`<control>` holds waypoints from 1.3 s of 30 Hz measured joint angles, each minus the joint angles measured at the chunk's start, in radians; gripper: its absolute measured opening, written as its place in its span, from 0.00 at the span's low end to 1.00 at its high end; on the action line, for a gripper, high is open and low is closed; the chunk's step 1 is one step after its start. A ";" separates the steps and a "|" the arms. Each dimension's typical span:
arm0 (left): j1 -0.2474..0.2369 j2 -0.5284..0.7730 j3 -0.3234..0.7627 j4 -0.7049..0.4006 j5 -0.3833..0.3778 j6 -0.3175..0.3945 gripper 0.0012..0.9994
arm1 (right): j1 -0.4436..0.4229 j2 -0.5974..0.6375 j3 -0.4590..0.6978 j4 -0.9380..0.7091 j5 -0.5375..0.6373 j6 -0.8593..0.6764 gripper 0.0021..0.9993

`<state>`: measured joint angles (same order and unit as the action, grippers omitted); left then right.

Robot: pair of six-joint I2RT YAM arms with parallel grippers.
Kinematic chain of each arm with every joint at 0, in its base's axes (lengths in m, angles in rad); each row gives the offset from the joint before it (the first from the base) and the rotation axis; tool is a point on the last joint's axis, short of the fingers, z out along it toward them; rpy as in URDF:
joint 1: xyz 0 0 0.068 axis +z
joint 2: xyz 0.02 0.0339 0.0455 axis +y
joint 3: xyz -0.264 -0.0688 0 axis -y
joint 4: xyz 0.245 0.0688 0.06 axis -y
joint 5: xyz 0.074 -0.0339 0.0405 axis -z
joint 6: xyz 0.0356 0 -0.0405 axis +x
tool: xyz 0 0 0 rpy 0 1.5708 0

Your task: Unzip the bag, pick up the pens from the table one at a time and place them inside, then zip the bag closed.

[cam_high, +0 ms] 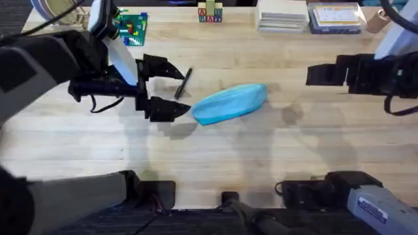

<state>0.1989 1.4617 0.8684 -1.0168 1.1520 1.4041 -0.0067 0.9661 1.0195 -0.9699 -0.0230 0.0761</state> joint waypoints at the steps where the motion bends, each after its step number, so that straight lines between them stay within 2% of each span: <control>1: 0.000 0.018 0.000 0.000 0.011 0.021 0.99 | 0.000 0.000 0.000 0.000 0.000 0.000 1.00; 5: -0.021 0.068 0.000 0.000 0.028 0.091 0.99 | 0.000 0.000 0.000 0.000 0.000 0.000 1.00; 7: -0.046 0.088 0.000 0.000 0.029 0.116 0.99 | 0.000 0.000 0.000 0.000 0.000 0.000 1.00; 8: -0.090 0.120 0.000 0.006 0.024 0.142 0.99 | 0.000 0.000 0.000 0.000 0.000 0.000 1.00; 13: -0.144 0.193 0.000 0.039 0.003 0.161 0.99 | 0.000 0.000 0.000 0.000 0.000 0.000 1.00; 33: -0.145 0.201 0.000 0.071 0.004 0.165 0.99 | 0.000 0.000 0.000 0.000 0.000 0.003 1.00; 39: -0.145 0.201 0.000 0.093 0.034 0.167 0.99 | 0.000 0.000 0.000 0.000 0.000 0.003 1.00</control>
<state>0.0544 1.6627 0.8684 -0.9234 1.1863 1.5714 -0.0067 0.9661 1.0195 -0.9702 -0.0230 0.0792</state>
